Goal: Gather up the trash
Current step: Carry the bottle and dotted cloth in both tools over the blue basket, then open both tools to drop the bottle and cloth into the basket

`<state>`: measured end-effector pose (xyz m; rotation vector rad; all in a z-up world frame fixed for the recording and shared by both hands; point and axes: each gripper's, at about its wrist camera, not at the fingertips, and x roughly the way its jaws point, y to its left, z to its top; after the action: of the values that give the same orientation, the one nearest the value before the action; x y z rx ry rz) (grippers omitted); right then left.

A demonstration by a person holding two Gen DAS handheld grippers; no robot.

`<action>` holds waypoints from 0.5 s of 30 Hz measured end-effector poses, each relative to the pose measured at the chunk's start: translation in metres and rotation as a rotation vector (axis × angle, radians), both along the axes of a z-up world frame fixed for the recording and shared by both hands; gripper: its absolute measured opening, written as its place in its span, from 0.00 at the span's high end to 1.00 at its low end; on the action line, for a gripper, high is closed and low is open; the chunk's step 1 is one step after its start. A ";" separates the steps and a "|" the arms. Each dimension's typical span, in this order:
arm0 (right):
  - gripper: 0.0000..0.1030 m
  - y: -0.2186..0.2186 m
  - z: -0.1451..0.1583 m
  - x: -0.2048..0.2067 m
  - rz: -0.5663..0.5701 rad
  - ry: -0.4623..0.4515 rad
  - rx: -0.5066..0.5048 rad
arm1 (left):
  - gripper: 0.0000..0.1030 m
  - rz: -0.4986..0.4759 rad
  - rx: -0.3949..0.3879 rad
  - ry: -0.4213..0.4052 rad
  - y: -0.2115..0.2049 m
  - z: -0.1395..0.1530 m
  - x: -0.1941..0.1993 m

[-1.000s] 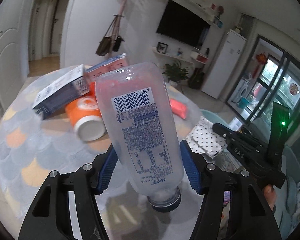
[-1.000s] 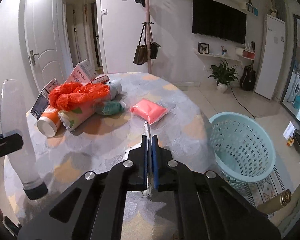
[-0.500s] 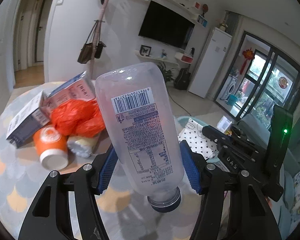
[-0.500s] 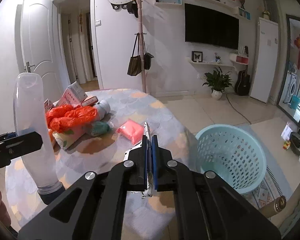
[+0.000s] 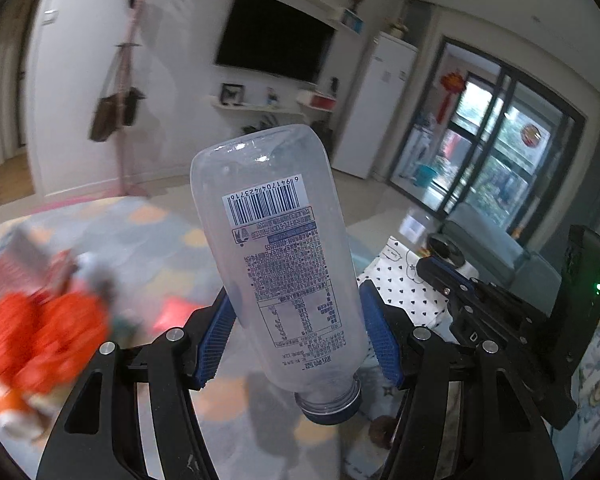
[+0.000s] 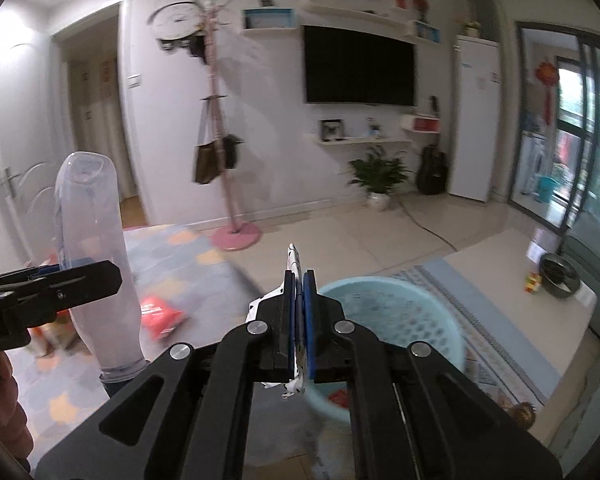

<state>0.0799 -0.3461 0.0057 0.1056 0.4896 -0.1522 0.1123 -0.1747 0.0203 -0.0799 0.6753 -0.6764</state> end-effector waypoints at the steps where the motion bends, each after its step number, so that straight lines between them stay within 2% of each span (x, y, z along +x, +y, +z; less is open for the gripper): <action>1: 0.97 -0.011 -0.003 0.003 -0.028 0.007 0.000 | 0.42 -0.024 0.007 0.003 -0.017 -0.004 0.008; 9: 0.97 -0.077 -0.055 0.027 -0.182 0.101 0.077 | 0.42 -0.130 0.052 0.059 -0.099 -0.045 0.055; 15: 0.97 -0.099 -0.094 0.048 -0.241 0.174 0.117 | 0.41 -0.153 0.076 0.119 -0.126 -0.071 0.079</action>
<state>0.1274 -0.4453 -0.0887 0.2678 0.6593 -0.3710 0.1913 -0.3002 -0.0506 0.0018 0.8267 -0.7963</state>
